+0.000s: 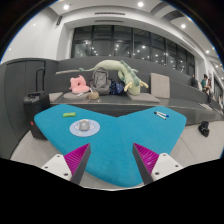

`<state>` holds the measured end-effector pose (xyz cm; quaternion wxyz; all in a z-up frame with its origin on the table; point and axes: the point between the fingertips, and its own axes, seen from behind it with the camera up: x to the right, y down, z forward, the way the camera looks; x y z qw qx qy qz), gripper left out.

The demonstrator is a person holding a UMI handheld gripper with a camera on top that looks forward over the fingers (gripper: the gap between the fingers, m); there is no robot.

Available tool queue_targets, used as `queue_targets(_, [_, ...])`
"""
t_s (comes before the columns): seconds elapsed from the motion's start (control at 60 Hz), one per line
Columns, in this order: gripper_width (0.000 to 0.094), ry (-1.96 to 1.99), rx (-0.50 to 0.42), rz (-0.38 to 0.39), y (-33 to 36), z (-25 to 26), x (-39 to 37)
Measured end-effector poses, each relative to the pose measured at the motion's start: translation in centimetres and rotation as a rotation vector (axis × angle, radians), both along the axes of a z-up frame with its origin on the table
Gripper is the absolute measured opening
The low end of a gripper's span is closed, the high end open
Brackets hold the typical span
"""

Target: Arrange mouse

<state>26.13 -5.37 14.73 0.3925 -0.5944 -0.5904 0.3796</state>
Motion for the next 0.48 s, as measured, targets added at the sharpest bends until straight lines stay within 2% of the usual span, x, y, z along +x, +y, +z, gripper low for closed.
queue_targets(0.2, [0.0856, 0.025, 0.01, -0.012, 1.5, 0.6, 2.3])
queue_targets(0.483, [0.0854, 0.028, 0.015, 0.013, 1.2, 0.5, 3.6])
